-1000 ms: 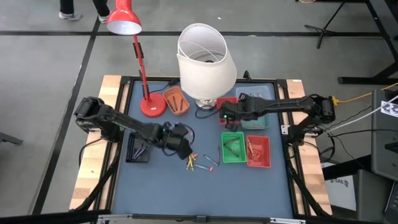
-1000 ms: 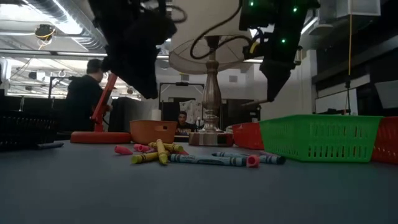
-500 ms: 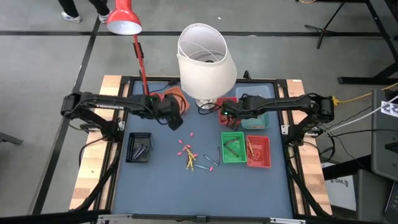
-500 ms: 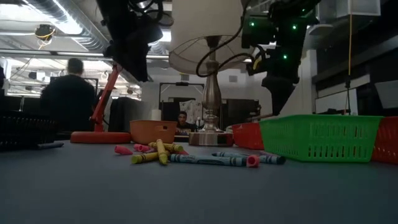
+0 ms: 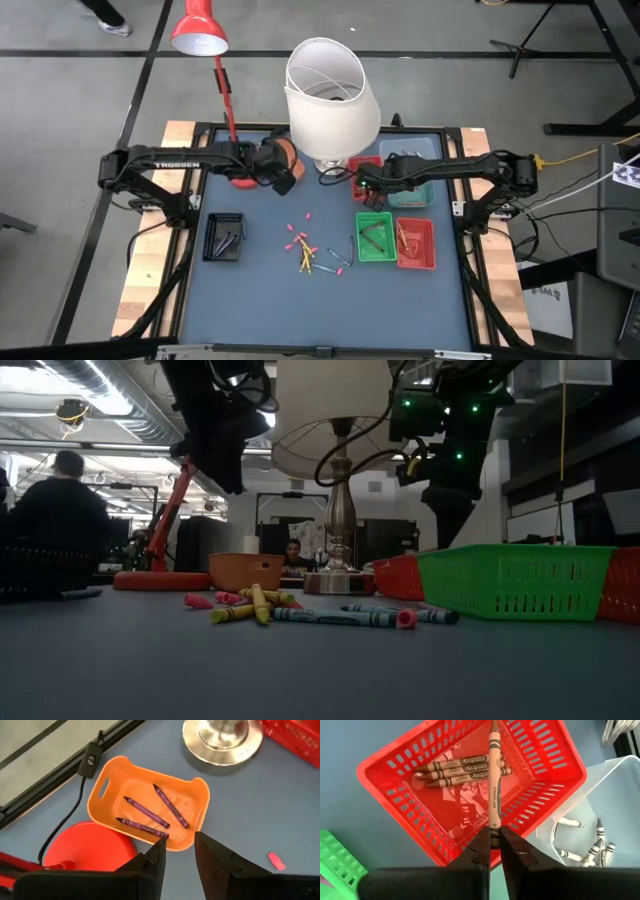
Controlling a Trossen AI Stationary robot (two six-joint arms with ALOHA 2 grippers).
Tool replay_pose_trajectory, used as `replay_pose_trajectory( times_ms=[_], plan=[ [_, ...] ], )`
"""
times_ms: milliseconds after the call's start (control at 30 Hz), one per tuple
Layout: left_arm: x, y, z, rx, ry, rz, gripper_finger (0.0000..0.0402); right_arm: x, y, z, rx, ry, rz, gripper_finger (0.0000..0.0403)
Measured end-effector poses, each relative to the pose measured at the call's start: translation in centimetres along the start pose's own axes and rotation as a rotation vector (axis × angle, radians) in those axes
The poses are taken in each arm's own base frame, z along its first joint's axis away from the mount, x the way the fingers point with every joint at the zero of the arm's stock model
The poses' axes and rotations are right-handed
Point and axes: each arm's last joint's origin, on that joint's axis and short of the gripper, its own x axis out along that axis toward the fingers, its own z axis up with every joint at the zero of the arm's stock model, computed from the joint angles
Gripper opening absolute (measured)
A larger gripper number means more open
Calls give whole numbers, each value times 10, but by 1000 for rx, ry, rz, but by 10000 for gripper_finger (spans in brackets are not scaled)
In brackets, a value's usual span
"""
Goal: Sort crayons
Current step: Put the brown crayon into the top dark orange bin, then adjust the violet crayons in the orange bin
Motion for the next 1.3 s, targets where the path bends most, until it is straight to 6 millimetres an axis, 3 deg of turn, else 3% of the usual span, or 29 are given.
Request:
replay_pose_trajectory(
  times_ms=[267,400,833,1300],
  plan=[
    [5,10,6,-85,-1,26,87,0,0,1,-2,-9,-7,98],
    [12,12,8,-102,10,44,87,0,0,2,-2,-19,-4,115],
    [56,8,10,-130,92,98,87,-5,4,1,-9,-40,19,115],
    [98,14,11,-164,162,141,87,-36,39,-11,-126,-155,92,115]
  ],
)
